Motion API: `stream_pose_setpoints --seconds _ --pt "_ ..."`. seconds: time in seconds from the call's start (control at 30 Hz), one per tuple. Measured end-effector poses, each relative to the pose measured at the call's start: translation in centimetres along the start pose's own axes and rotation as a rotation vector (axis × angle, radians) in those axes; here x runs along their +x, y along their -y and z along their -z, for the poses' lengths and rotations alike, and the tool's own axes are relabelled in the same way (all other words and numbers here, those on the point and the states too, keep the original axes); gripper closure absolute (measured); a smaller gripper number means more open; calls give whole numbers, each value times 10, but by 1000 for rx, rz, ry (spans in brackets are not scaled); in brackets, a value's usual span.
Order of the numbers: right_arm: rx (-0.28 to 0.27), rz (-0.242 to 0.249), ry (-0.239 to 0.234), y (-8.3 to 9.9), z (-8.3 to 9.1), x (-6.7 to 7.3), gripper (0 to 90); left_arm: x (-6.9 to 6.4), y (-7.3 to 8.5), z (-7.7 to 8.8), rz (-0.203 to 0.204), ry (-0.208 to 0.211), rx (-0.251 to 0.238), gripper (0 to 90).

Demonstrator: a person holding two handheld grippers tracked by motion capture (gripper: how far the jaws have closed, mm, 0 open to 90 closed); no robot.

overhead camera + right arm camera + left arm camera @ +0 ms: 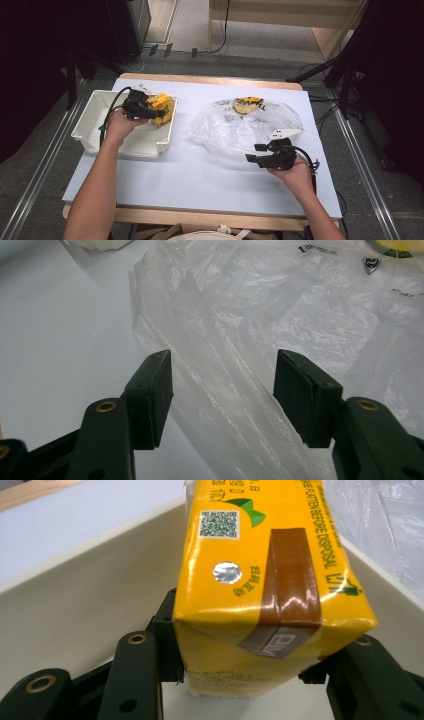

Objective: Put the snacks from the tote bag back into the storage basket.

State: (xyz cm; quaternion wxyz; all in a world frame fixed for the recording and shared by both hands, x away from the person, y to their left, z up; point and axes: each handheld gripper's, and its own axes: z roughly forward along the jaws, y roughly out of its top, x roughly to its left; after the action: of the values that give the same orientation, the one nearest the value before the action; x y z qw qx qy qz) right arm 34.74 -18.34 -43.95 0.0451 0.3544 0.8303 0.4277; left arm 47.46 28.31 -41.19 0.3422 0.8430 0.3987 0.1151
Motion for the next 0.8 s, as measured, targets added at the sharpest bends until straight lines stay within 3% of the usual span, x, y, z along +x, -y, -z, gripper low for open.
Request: stream_pose_setpoints --seconds 0.37,0.6,0.8 --pt "3 1 0 0 -1 0 421 1 2 0 -1 8 2 481" --pt "3 -3 0 0 0 0 422 1 1 2 -8 -4 -5 424" --pt "3 0 0 0 0 0 422 1 -1 7 8 11 -19 379"
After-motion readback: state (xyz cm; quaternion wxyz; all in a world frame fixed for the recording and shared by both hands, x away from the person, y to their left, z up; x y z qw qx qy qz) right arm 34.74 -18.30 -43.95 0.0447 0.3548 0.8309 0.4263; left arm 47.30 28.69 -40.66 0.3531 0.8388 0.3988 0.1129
